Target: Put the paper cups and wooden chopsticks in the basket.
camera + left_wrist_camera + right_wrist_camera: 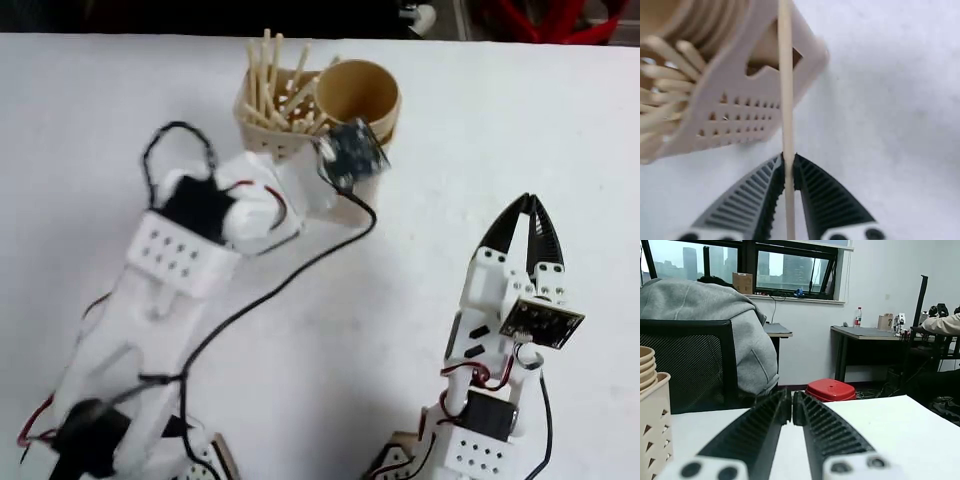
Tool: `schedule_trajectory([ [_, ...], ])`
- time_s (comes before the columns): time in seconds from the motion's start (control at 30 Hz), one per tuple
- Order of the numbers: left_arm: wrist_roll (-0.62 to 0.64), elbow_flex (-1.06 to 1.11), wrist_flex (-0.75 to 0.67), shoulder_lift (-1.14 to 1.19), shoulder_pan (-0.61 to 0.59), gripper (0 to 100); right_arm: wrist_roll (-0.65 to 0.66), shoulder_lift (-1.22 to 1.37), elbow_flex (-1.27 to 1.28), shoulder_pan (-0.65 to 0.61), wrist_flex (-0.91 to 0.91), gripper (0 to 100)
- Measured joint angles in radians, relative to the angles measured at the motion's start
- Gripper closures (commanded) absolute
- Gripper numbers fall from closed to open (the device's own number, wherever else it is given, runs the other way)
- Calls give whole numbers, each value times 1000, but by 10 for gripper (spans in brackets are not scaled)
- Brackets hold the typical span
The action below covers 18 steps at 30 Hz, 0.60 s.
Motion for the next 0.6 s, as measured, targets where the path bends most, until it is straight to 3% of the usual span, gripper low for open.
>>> schedule_trajectory([
  [0.27, 204, -158, -241, -64, -11, 977, 0, 0, 0, 0, 0, 981],
  [0.6, 457, -209, -713, -64, -52, 978, 0, 0, 0, 0, 0, 981],
])
